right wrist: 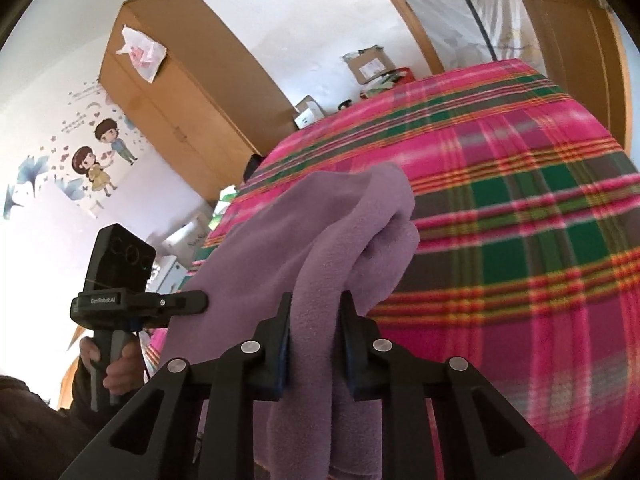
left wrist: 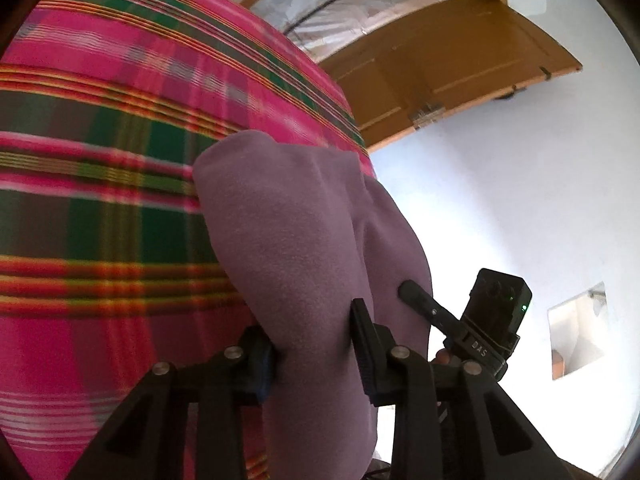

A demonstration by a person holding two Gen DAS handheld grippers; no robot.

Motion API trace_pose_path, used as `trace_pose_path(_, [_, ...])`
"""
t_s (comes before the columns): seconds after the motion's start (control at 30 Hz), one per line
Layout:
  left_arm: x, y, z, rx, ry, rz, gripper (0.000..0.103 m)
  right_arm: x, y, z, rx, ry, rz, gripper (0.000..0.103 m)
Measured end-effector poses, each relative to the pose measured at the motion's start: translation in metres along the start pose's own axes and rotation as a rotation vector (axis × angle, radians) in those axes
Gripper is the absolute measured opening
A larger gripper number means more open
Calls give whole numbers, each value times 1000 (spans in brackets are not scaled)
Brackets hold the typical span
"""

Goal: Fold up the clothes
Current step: 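Lift the mauve garment with both grippers and carry it across the bedspread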

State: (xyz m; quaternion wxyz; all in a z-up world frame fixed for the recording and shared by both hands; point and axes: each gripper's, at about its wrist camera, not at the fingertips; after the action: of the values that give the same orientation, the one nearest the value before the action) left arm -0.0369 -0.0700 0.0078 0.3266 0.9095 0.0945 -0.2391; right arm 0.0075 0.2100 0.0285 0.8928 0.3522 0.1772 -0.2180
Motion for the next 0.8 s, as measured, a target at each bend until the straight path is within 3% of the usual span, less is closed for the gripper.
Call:
trace_pose_path(0.5, [-35, 65, 52, -168, 44, -126, 34, -40, -108, 57, -58, 67, 91, 21])
trace_pose_path(0.8, [-56, 72, 85, -261, 65, -143, 34, -60, -178, 84, -52, 95, 144, 21])
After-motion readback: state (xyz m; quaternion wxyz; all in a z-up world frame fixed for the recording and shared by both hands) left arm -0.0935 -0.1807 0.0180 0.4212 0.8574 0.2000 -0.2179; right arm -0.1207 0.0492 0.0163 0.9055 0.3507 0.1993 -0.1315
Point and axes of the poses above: each gripper's, at about its wrist camera, not at the fingertips, and y roughly against the way its jaws point, z to its left, x to its underside, and after that the axes turned 15 degrees about -y, right-handed
